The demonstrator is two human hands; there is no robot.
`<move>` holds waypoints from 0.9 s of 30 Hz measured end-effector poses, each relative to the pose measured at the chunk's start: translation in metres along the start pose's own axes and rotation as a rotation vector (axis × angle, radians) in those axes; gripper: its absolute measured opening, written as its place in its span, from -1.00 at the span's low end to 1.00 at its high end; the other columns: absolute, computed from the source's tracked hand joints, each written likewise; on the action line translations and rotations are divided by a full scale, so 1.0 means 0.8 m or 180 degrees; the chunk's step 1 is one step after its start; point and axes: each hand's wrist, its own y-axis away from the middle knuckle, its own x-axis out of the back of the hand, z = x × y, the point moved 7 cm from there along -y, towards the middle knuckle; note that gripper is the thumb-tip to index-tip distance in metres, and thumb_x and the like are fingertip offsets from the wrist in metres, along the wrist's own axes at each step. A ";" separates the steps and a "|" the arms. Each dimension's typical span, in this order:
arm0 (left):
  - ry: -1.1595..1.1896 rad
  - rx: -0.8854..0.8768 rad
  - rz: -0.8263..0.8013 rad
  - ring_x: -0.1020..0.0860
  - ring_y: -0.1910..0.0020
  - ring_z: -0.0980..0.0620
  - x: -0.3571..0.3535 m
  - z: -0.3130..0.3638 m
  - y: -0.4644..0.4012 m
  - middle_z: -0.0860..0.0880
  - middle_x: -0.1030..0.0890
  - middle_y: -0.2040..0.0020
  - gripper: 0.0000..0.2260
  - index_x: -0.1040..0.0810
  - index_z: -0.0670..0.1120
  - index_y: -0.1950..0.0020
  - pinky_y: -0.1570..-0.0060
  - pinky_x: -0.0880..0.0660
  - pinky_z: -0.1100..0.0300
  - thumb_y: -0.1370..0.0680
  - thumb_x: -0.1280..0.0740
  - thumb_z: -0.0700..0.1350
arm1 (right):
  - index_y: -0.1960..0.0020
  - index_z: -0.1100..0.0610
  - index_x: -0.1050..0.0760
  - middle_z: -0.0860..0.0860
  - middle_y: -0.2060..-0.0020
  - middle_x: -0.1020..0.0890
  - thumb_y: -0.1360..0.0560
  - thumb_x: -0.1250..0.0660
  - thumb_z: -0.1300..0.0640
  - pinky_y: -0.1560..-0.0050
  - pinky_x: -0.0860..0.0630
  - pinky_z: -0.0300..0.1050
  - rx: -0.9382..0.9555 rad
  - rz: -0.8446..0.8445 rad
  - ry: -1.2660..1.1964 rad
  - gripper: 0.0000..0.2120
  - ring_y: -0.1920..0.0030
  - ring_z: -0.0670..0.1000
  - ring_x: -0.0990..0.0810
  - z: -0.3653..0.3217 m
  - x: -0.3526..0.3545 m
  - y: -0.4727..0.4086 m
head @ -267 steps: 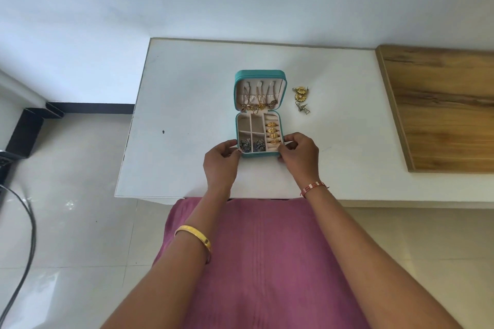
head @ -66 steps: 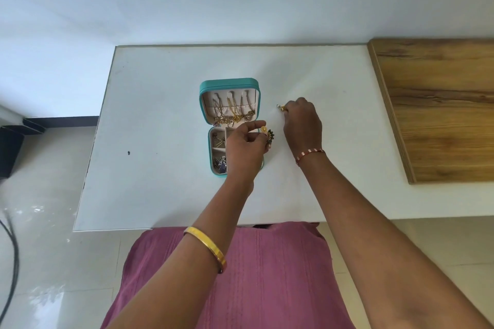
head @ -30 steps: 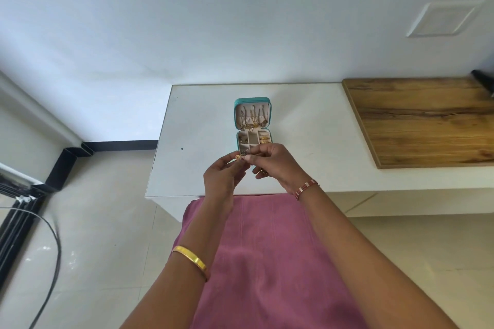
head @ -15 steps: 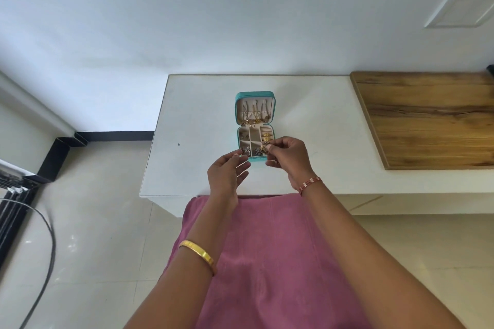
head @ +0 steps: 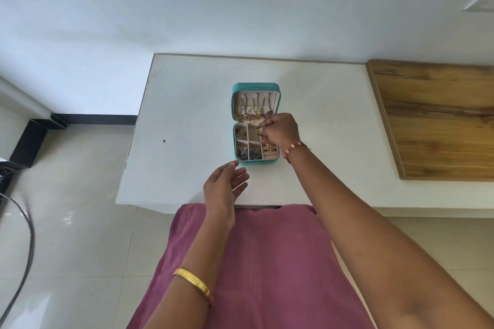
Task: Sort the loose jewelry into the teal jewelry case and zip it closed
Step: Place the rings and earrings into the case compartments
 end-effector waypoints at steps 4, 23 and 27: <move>0.0012 0.0129 0.0101 -0.58 0.20 -0.02 0.014 -0.017 -0.009 -0.11 -0.59 0.19 -0.87 -0.56 -0.12 0.11 0.10 -0.52 0.15 -0.56 -0.22 -0.22 | 0.09 0.36 -0.57 0.12 0.17 -0.57 -0.45 -0.26 0.41 0.09 -0.63 0.01 0.0003 -0.0103 0.0174 -0.88 0.17 0.14 -0.63 -0.003 -0.012 -0.009; -0.0060 0.0083 0.0052 -0.57 0.22 -0.01 0.017 -0.019 -0.015 -0.09 -0.59 0.21 -0.85 -0.56 -0.11 0.10 0.12 -0.52 0.16 -0.57 -0.20 -0.23 | 0.11 0.32 -0.58 0.26 0.10 -0.63 -0.44 -0.20 0.46 0.13 -0.63 -0.11 0.0175 0.0321 -0.0333 -0.81 0.23 0.09 -0.61 0.020 0.026 0.019; -0.0115 -0.0009 0.0103 -0.58 0.22 0.00 0.016 -0.012 -0.017 -0.09 -0.59 0.21 -0.86 -0.56 -0.11 0.11 0.13 -0.53 0.17 -0.56 -0.21 -0.24 | 0.11 0.29 -0.61 0.17 0.16 -0.66 -0.43 -0.21 0.41 0.12 -0.61 -0.12 0.0374 0.0760 -0.0079 -0.79 0.23 0.08 -0.62 0.036 0.041 0.033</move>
